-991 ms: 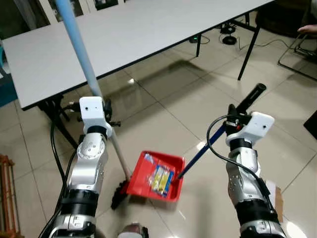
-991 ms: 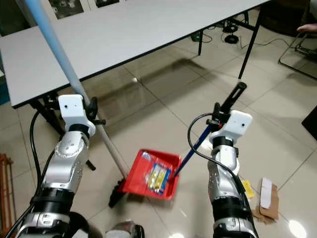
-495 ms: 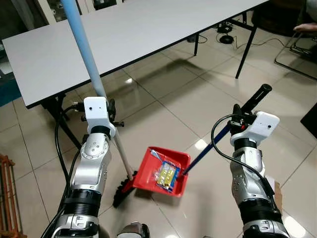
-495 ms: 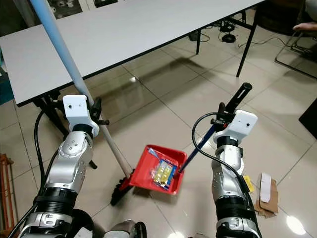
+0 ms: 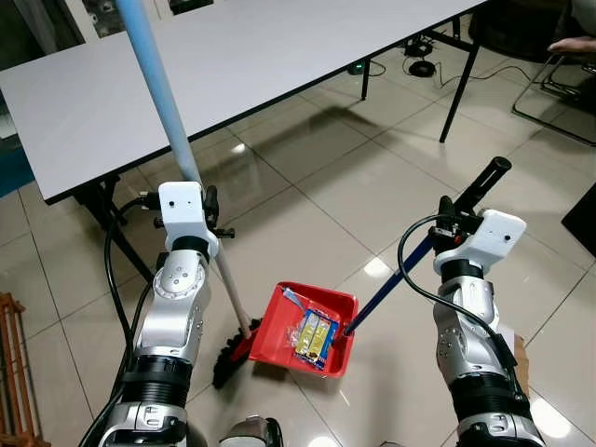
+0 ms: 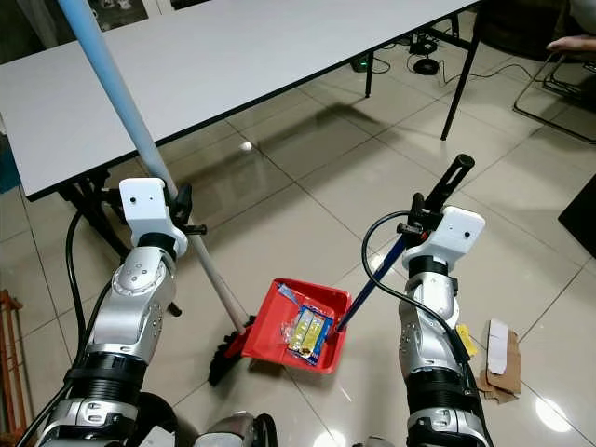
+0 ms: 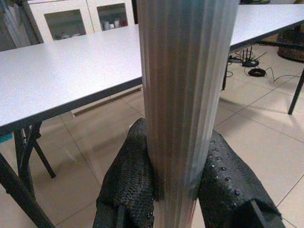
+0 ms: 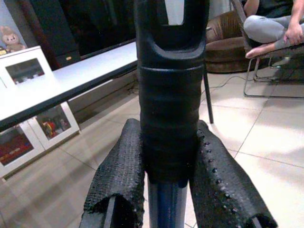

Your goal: Sweep floor

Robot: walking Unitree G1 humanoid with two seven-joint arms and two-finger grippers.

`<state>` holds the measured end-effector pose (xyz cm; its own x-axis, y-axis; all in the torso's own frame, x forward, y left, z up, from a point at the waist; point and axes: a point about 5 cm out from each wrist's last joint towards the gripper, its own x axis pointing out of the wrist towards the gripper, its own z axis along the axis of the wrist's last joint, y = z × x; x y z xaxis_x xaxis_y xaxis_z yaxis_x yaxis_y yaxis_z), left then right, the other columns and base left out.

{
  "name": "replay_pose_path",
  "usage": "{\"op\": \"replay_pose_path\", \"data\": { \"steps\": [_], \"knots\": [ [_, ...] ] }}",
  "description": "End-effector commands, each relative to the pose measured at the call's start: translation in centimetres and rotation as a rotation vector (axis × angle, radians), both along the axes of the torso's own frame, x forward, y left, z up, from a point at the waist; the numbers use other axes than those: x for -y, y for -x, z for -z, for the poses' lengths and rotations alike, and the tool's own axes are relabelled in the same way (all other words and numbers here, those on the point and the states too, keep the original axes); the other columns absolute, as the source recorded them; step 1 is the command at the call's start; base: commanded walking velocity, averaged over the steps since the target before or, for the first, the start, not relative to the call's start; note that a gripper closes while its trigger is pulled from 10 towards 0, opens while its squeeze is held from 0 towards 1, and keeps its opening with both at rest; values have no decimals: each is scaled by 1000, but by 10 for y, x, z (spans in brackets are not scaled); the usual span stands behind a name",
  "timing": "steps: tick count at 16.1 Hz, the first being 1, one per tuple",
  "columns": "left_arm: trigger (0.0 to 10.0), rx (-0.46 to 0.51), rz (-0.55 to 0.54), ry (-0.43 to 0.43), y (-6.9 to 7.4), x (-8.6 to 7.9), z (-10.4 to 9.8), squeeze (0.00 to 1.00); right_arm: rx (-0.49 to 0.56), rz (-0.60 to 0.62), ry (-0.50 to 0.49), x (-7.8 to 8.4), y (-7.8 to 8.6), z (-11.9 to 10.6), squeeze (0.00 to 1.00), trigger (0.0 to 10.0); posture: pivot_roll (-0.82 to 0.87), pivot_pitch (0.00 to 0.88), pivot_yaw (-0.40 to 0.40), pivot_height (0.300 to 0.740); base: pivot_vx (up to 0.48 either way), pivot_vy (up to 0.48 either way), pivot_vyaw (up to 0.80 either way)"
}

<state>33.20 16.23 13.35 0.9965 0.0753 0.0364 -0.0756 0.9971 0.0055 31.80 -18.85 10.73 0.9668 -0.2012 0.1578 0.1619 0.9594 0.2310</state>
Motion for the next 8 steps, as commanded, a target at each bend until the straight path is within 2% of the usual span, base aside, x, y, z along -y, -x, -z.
{"op": "replay_pose_path", "data": {
  "steps": [1, 8],
  "knots": [
    [10000, 35, -8, 7, -2, -1, -10, 0, 44, -1, -11, -1, -3, -10, 0, 10000, -35, 97, 73, 740, 0, 0, 0],
    [10000, 47, 0, 18, -2, 0, -13, 0, 41, -1, -17, -2, -3, -9, 0, 10000, -32, 103, 78, 740, 0, 0, 0]
  ]
}}
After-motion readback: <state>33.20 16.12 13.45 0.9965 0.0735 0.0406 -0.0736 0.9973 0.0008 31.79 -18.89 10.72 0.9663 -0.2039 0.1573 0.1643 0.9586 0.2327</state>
